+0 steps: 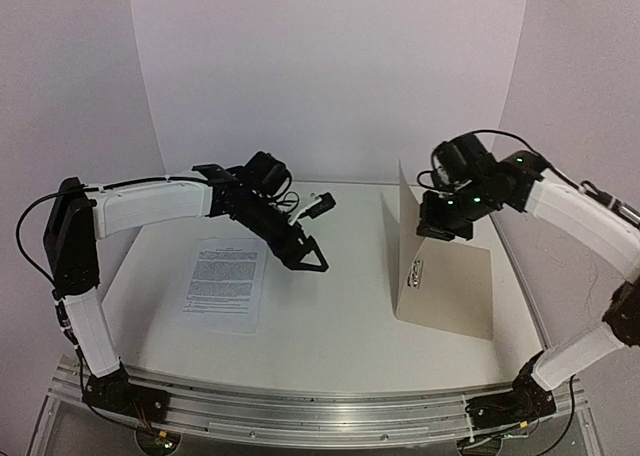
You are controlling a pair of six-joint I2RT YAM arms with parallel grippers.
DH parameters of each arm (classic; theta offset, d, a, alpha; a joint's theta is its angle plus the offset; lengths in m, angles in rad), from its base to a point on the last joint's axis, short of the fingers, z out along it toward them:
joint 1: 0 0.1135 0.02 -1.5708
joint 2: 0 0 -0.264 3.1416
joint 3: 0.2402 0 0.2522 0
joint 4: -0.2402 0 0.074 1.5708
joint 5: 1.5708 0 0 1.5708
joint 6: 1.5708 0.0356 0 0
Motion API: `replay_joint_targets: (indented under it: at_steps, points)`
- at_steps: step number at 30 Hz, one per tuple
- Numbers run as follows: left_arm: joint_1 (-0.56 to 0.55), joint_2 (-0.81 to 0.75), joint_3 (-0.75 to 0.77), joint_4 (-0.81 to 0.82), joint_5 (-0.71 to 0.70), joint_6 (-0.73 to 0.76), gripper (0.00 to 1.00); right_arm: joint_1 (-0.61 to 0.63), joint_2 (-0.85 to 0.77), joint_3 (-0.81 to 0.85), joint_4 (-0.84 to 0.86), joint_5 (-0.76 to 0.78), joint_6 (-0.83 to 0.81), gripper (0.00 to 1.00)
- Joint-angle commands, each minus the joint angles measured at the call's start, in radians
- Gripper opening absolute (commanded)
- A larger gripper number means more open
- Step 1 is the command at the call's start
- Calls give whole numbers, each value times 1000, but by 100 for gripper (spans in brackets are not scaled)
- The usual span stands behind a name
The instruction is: Put the files into the folder
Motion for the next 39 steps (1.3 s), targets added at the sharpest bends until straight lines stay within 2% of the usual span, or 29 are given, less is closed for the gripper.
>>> replay_joint_targets:
  at_steps: [1,3,6,8,12,19,21,22,23,24,25,29,30,32,33,35,37,38,39]
  points:
    - [119,-37,-90,-16,137,-227,87,207,262,221,-249,305,97,0]
    - [175,-30,-90,-32,107,-222,86,261,348,307,-296,369,146,0]
    - [196,-38,-93,-27,25,-195,85,309,421,394,-306,389,167,0]
    - [240,-48,-112,-14,35,-166,85,383,534,499,-307,359,180,0]
    - [301,-44,-139,-21,42,-167,84,483,636,557,-236,275,208,0]
    - [337,-17,-167,-34,-21,-145,83,556,778,657,-213,173,184,0]
    - [337,-14,-173,-36,-22,-145,83,569,807,686,-210,144,169,4]
    - [337,-13,-174,-36,-24,-145,83,573,817,691,-208,138,166,7]
    - [338,-10,-176,-36,-28,-145,83,578,829,708,-200,110,151,18]
    - [338,-5,-176,-37,-38,-144,83,588,837,721,-173,71,124,37]
    - [338,-3,-176,-37,-42,-143,83,591,837,723,-157,50,111,39]
    - [341,-4,-179,-40,-61,-126,82,599,808,742,-76,-89,3,70]
    - [341,-5,-179,-40,-63,-124,82,600,802,739,-70,-102,-4,72]
    - [342,-17,-189,-33,-74,-105,82,598,739,719,-38,-109,-47,86]
    - [343,-33,-203,-19,-78,-93,82,597,698,695,-29,-66,-66,93]
    - [345,-47,-217,-8,-83,-80,82,579,639,658,-31,0,-51,96]
    - [344,-64,-236,-7,-89,-68,82,465,511,416,-39,138,93,94]
    - [345,-63,-239,-10,-88,-67,82,429,483,386,-41,147,133,92]
    - [345,-70,-244,-15,-88,-63,81,382,449,256,-40,175,186,91]
